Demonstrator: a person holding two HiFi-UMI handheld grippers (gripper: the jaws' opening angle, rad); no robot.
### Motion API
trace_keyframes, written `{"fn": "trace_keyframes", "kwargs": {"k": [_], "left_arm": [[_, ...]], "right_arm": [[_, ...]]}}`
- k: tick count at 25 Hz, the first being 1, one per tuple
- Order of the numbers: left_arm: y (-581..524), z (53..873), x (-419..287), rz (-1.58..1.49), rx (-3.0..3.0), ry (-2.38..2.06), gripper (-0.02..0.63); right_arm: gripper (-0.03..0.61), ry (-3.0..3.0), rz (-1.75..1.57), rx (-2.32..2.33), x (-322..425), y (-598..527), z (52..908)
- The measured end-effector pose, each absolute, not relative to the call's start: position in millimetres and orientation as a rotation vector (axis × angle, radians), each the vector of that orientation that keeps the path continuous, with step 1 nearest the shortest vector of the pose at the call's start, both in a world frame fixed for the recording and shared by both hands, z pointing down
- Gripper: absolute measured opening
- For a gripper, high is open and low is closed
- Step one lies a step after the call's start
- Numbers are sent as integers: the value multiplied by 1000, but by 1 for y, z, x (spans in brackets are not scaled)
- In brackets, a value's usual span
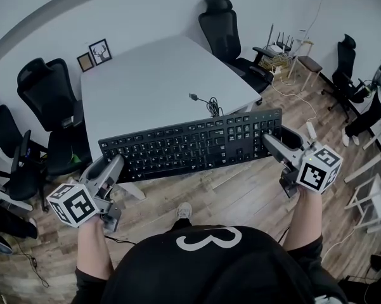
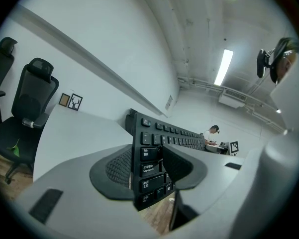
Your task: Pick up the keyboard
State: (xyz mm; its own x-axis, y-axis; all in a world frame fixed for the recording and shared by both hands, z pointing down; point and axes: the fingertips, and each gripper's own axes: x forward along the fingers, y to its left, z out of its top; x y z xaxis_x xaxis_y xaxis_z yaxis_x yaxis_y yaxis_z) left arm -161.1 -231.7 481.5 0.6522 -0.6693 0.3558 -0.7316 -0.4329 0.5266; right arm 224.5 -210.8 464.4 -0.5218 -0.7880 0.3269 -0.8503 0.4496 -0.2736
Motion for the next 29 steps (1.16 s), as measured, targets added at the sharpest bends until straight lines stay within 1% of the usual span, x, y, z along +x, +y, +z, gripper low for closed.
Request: {"fn": "trace_keyframes", "kwargs": {"k": [29], "left_arm": [[-238, 479, -163, 141, 2208, -1060, 183]], "right_arm": [[230, -2555, 609, 1491, 223, -208, 461]]}}
